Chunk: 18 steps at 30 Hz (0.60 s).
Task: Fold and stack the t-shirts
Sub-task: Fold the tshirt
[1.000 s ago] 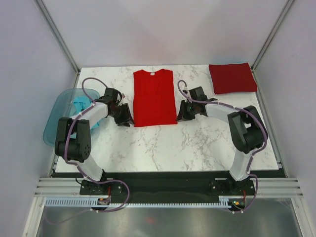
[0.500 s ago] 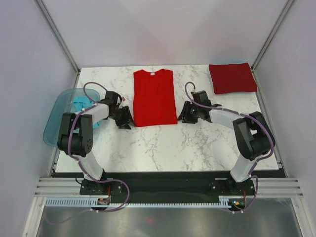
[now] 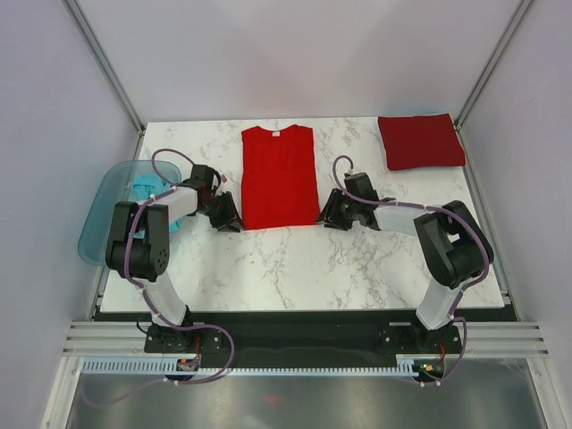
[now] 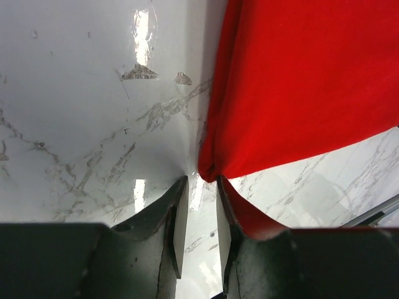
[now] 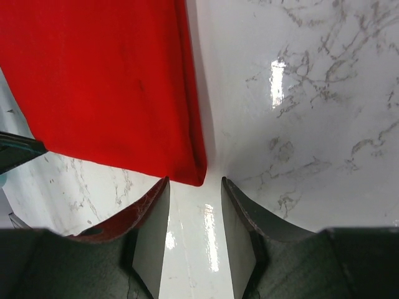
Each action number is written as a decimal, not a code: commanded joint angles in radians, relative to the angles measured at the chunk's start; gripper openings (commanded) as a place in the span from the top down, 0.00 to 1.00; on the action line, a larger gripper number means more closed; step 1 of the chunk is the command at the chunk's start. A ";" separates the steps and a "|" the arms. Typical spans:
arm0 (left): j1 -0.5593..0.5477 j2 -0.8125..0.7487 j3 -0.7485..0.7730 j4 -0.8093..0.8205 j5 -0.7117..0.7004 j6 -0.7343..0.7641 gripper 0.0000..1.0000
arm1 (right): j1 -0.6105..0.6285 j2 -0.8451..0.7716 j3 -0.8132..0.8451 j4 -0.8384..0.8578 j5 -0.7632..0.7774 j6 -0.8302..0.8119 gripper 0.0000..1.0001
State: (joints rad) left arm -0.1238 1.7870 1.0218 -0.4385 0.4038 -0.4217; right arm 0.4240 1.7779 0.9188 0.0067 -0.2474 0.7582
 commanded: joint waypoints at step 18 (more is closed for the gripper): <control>-0.008 -0.047 -0.017 0.024 0.032 -0.012 0.98 | 0.013 -0.015 -0.067 0.046 0.014 0.033 1.00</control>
State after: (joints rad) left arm -0.1249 1.8107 1.0386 -0.4324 0.4366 -0.4217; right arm 0.4301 1.7931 0.8722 0.0914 -0.2348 0.8162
